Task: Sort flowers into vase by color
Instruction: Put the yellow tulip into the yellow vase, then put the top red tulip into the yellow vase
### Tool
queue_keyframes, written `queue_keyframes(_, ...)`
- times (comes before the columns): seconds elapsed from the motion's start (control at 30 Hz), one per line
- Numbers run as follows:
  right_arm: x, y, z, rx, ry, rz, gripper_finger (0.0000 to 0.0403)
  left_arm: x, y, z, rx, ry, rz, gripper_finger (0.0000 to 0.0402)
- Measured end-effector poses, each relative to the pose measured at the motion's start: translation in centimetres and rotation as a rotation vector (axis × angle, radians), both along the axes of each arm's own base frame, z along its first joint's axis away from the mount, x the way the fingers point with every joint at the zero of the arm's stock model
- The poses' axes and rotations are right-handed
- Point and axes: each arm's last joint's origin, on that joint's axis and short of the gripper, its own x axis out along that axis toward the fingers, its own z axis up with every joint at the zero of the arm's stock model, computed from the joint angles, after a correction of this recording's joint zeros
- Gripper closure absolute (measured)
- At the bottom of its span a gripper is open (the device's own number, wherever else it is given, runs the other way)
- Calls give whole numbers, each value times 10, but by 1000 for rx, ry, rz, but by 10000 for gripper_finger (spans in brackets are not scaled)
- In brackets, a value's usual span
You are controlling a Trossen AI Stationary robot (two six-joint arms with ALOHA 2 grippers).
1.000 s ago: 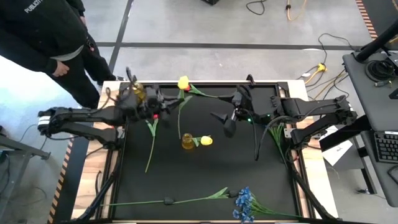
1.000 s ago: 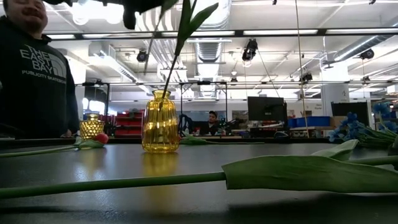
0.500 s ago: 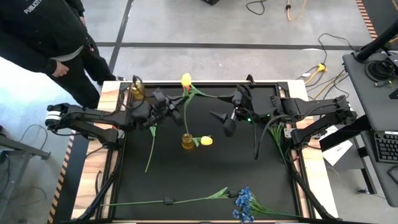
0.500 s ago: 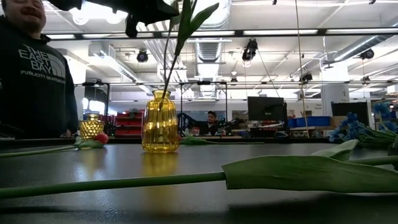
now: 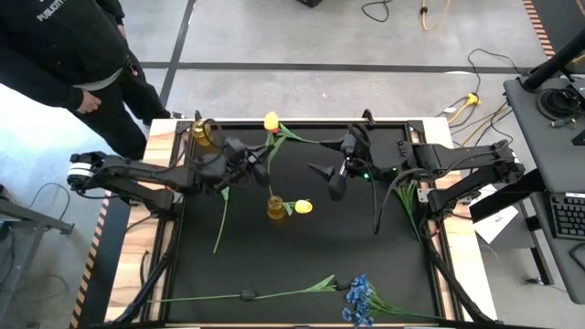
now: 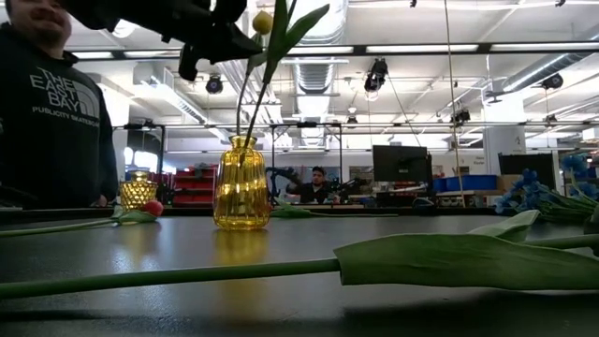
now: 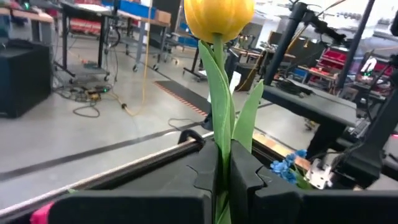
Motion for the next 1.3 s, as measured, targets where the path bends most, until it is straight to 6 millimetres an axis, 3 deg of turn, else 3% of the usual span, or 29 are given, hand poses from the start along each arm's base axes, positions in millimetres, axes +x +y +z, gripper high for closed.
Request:
queue_keyframes(0.4, 0, -1, 1, 15, -13, -6, 76, 0, 0, -9, -75, 44, 9, 395)
queue_keyframes(0.73, 0, 0, 0, 46, -22, -8, 76, -4, -6, -18, -113, 200, -138, 312)
queue_keyframes(1.1, -1, 0, -6, 28, 38, -2, 76, -18, -12, -3, -171, 423, -299, 227)
queue_keyframes(1.3, 1, -9, -16, 39, 123, -31, 76, -36, -17, 24, -158, 474, -327, 205)
